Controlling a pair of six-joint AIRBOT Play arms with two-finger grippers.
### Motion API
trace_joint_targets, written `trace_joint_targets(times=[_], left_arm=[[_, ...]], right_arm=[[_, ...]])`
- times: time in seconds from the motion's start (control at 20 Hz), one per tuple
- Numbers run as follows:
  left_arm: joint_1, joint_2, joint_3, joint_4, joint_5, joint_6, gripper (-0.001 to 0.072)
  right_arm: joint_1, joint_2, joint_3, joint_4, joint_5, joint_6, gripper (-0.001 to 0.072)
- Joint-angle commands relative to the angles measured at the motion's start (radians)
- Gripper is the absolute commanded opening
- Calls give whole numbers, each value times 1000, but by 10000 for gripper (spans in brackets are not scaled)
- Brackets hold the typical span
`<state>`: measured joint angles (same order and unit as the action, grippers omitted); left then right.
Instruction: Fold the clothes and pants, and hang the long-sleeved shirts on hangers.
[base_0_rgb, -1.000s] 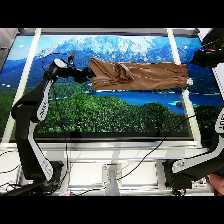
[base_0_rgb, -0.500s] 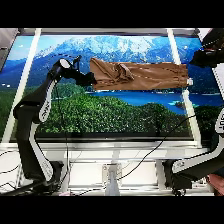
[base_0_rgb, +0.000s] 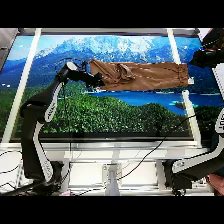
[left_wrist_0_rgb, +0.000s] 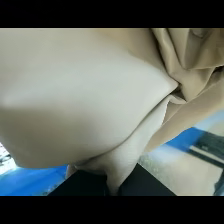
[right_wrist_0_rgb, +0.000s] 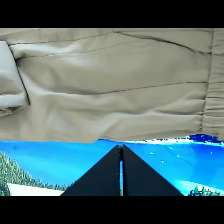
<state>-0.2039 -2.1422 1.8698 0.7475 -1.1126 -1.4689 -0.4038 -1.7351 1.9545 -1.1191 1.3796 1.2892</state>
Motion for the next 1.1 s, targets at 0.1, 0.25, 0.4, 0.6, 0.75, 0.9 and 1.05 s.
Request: trace_joint_targets(times=[0.1, 0.25, 0.4, 0.6, 0.75, 0.9, 1.05], left_arm=[[-52, 82, 0, 455, -76, -104, 21], [-93, 179, -3, 668, -92, -103, 23], [-95, 229, -27, 666, -94, -102, 23], [-99, 307, -264, 656, -18, -105, 23], [-99, 418, -491, 655, 135, -151, 24], [-89, 440, -553, 655, 83, -150, 254], [-90, 459, -552, 638, 80, -147, 632]], right_arm=[[-2, 5, 0, -7, 0, 0, 33], [-1, 10, 0, -7, -1, 0, 33], [-1, 11, 0, -6, 0, 0, 33], [-1, 11, 0, -6, 0, 0, 33], [-1, 11, 0, -6, 0, 0, 33], [0, 11, 0, -2, -1, 0, 33], [0, 11, 0, 21, 0, 0, 32]])
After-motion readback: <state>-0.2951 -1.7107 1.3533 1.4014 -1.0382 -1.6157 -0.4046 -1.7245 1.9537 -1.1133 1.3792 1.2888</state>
